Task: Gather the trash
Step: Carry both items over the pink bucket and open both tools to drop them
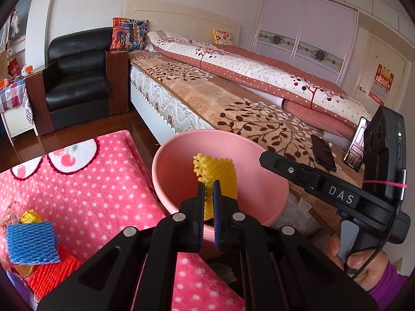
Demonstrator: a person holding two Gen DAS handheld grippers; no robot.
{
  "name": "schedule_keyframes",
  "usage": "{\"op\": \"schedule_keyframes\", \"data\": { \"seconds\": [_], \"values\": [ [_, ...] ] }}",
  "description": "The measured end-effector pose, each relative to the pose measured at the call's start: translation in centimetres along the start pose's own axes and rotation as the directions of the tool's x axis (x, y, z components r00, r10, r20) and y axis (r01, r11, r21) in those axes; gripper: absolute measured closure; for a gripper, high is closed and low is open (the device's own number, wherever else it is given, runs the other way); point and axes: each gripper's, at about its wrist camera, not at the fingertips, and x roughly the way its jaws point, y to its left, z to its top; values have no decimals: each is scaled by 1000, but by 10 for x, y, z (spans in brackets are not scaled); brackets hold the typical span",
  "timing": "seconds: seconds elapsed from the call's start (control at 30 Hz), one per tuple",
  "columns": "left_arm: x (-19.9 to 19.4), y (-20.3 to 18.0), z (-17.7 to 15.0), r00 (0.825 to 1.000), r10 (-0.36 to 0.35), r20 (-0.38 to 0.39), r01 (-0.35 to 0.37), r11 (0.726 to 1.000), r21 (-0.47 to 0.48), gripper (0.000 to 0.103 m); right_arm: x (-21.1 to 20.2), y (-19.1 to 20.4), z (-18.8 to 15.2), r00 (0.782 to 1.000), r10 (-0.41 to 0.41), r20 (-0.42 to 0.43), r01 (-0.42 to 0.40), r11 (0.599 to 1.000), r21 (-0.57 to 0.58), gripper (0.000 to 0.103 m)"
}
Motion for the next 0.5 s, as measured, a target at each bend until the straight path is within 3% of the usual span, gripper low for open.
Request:
{"op": "schedule_keyframes", "data": {
  "seconds": [0.17, 0.23, 0.27, 0.5],
  "values": [
    [-3, -1, 2, 1000, -10, 10, 10, 1000, 3, 94, -12, 11, 0, 999, -5, 31, 6, 1000, -30, 65],
    [-4, -1, 3, 1000, -22, 19, 22, 1000, -1, 77, -17, 15, 0, 999, -6, 39, 8, 999, -41, 65],
    [-4, 0, 3, 999, -29, 21, 29, 1000, -6, 75, -19, 16, 0, 999, -7, 43, 9, 999, -45, 65],
    [-14, 2, 5, 998, -47, 37, 48, 999, -25, 73, -34, 26, -2, 998, -4, 56, 8, 998, -63, 65]
  ]
}}
